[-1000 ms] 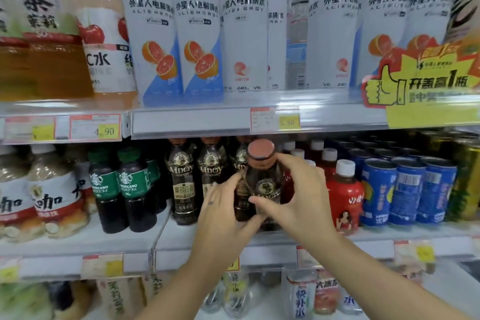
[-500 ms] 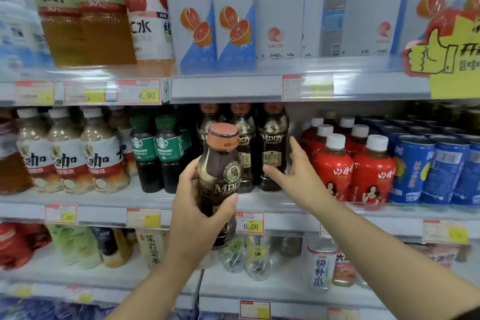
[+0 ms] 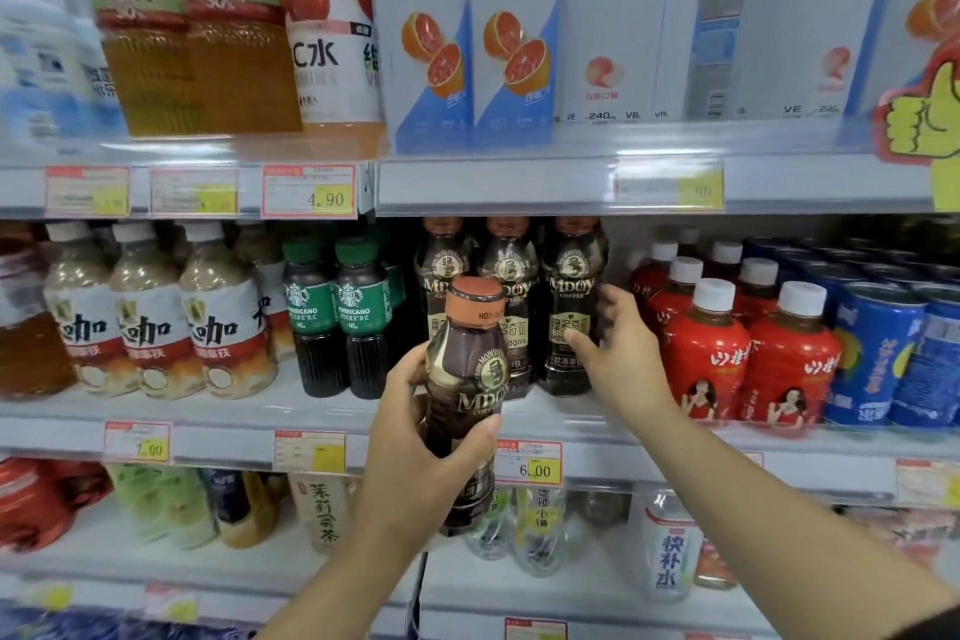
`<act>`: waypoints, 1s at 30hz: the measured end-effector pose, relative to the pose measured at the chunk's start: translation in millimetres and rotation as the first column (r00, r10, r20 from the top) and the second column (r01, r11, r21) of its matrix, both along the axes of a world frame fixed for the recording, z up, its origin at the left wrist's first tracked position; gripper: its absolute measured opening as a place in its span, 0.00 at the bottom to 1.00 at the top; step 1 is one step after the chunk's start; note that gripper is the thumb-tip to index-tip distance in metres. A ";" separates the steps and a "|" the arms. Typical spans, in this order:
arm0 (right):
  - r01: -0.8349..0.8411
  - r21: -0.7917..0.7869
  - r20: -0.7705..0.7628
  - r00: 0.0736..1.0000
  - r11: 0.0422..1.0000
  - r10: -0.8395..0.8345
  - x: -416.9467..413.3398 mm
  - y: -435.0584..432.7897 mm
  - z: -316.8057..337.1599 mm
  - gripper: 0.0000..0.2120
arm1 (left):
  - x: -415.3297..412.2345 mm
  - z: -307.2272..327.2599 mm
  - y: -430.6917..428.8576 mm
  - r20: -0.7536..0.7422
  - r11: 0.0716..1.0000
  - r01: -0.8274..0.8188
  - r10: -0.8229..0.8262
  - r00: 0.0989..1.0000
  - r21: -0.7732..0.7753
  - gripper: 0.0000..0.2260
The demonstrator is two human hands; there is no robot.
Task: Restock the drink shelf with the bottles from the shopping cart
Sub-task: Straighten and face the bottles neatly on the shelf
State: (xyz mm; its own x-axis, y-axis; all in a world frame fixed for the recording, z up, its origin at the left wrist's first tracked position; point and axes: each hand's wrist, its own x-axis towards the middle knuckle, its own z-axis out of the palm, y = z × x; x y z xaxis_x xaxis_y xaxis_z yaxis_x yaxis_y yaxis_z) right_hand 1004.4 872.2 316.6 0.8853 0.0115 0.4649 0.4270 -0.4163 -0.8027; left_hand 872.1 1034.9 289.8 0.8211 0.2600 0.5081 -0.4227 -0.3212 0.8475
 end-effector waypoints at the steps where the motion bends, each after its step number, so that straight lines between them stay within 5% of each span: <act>1: 0.003 0.001 0.000 1.000 1.000 -0.003 -0.5 1.0 -0.1 0.29 | 1.0 -0.6 -0.1 -0.004 1.000 0.004 -0.004 1.000 -0.006 0.28; 6: -0.041 0.032 0.021 0.999 0.999 0.041 -3.5 -0.6 2.9 0.32 | 6.4 -0.8 -1.1 -0.006 1.000 0.020 -0.020 1.000 -0.024 0.28; 11: -0.195 0.246 -0.011 0.979 0.950 0.204 6.6 -13.6 25.0 0.34 | 13.5 9.0 -4.3 -0.048 0.995 0.089 -0.091 0.995 -0.036 0.26; 15: -0.330 0.210 -0.081 0.932 0.920 0.353 14.6 -11.4 22.5 0.28 | 28.8 28.8 -9.2 -0.160 0.967 0.253 -0.254 0.954 -0.029 0.18; 23: -0.335 0.170 -0.112 0.928 0.927 0.356 27.3 -11.6 6.2 0.50 | 56.4 43.3 -11.1 -0.270 0.910 0.395 -0.414 0.870 -0.124 0.16; 30: -0.330 0.105 -0.053 0.940 0.938 0.337 28.7 -11.8 7.7 0.44 | 60.4 41.1 -9.7 -0.242 0.888 0.424 -0.457 0.856 -0.179 0.20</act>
State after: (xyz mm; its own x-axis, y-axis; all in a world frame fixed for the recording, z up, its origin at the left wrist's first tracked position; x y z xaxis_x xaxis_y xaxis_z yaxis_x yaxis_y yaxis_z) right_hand 1033.1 860.3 324.4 0.8681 0.2714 0.4157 0.4703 -0.1816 -0.8636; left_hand 932.5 1025.2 330.9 0.9637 -0.1193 0.2390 -0.2461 -0.0492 0.9680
